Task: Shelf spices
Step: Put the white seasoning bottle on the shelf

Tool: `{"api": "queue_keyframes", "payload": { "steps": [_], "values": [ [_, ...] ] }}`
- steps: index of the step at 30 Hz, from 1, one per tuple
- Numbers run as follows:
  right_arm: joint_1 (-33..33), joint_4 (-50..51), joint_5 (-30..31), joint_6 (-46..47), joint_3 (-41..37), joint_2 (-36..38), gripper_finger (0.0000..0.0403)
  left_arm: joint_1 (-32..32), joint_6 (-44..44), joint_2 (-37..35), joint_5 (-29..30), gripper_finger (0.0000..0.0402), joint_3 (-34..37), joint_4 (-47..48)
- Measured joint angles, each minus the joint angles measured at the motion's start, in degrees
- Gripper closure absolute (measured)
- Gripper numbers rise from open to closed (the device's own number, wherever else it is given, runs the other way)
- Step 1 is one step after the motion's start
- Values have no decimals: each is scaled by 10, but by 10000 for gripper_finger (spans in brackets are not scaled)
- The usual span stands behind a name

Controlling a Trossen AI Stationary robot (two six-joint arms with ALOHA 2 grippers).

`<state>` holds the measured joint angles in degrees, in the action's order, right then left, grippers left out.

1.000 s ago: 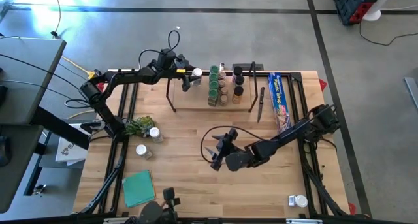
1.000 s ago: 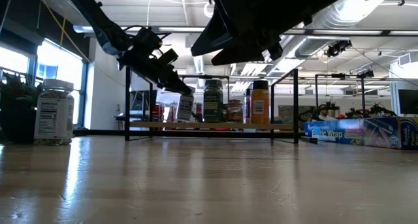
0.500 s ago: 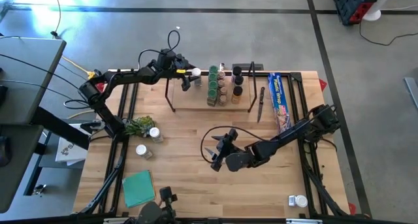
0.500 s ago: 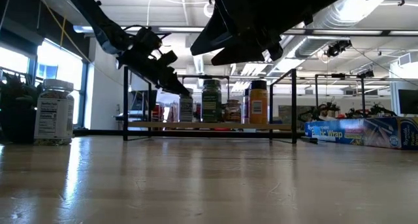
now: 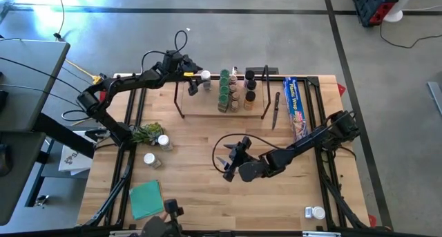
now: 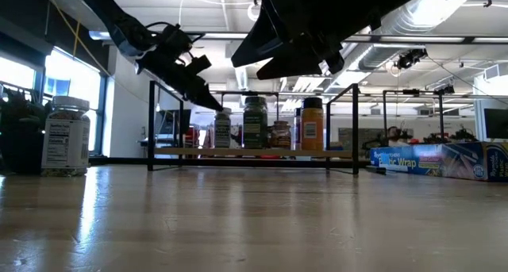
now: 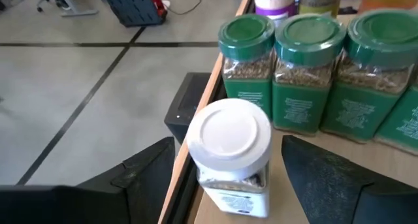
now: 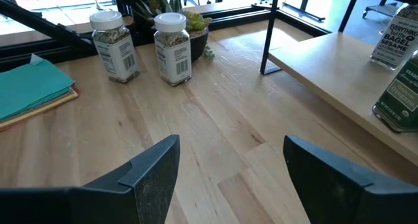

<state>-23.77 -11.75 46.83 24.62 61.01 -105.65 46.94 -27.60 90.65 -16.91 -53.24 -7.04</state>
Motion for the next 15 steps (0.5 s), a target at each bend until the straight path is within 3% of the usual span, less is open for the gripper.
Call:
{"api": "queue_keyframes", "payload": {
  "steps": [15],
  "values": [
    [0,0,-1,10,0,0,135,0,-26,0,34,149,-1,20]
  ]
}}
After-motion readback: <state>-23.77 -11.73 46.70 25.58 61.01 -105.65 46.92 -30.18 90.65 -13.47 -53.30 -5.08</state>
